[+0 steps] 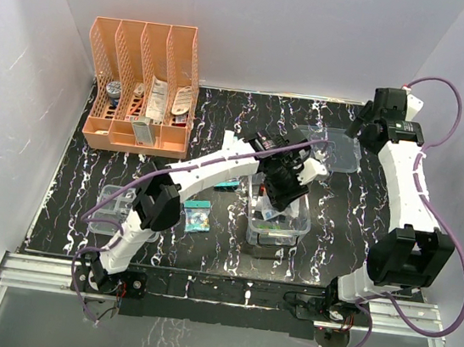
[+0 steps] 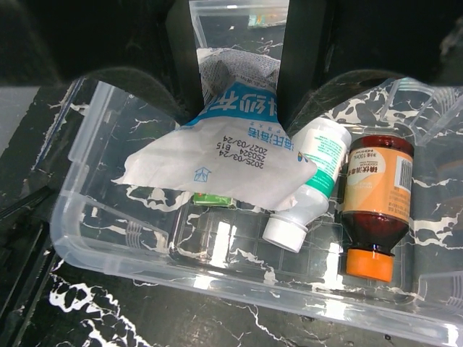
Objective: Organize the medicine kit
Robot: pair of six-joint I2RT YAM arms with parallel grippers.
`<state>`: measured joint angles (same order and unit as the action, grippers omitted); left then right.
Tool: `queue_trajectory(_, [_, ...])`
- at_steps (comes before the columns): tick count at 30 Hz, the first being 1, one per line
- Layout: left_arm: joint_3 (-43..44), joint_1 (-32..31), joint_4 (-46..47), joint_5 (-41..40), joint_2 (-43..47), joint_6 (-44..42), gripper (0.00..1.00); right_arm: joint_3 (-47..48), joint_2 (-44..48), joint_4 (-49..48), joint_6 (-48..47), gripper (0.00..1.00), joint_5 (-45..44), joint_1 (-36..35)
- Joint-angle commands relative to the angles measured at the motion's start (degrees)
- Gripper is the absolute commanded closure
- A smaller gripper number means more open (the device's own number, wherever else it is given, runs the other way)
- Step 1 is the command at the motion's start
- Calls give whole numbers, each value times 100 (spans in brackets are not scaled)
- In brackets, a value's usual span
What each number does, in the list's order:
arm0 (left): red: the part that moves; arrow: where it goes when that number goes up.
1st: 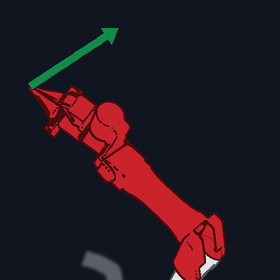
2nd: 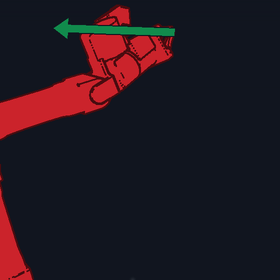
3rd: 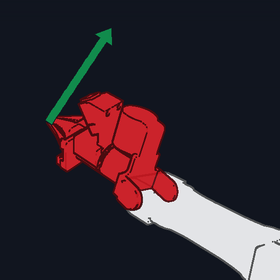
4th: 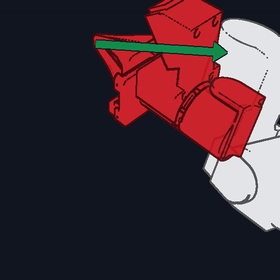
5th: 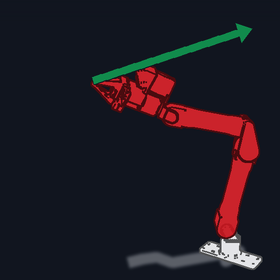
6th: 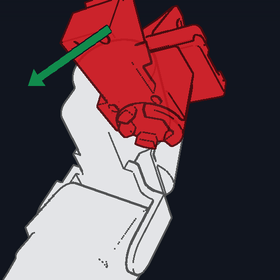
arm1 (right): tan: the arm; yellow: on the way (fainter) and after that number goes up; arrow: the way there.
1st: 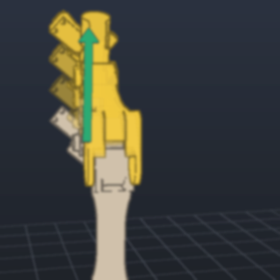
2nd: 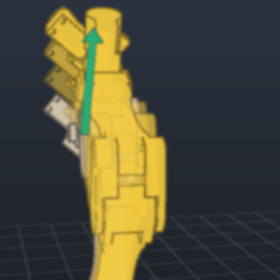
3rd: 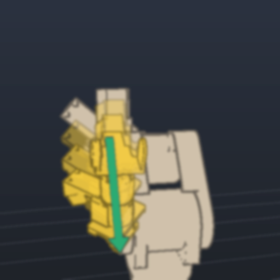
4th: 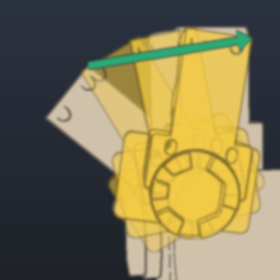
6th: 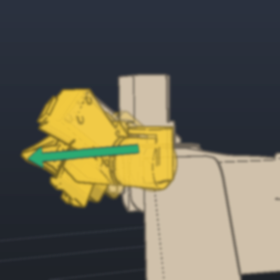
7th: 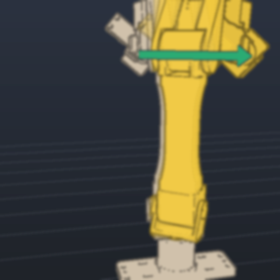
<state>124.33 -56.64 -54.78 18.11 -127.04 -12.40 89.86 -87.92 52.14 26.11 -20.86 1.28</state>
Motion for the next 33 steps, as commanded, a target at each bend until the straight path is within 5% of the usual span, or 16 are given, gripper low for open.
queue_trajectory(1, [-83,-41,-11,102,-4,-37,59,-32,258,-256,-131,2,7,151])
queue_trajectory(15, [-1090,-205,249,93,47,537,60,-402,403,-405,-197,2,187,285])
queue_trajectory(23, [-794,-248,76,-86,-85,574,40,-465,499,-405,-246,2,222,340])
queue_trajectory(33, [-148,-222,147,-645,172,634,34,-460,542,-433,-219,2,370,356])
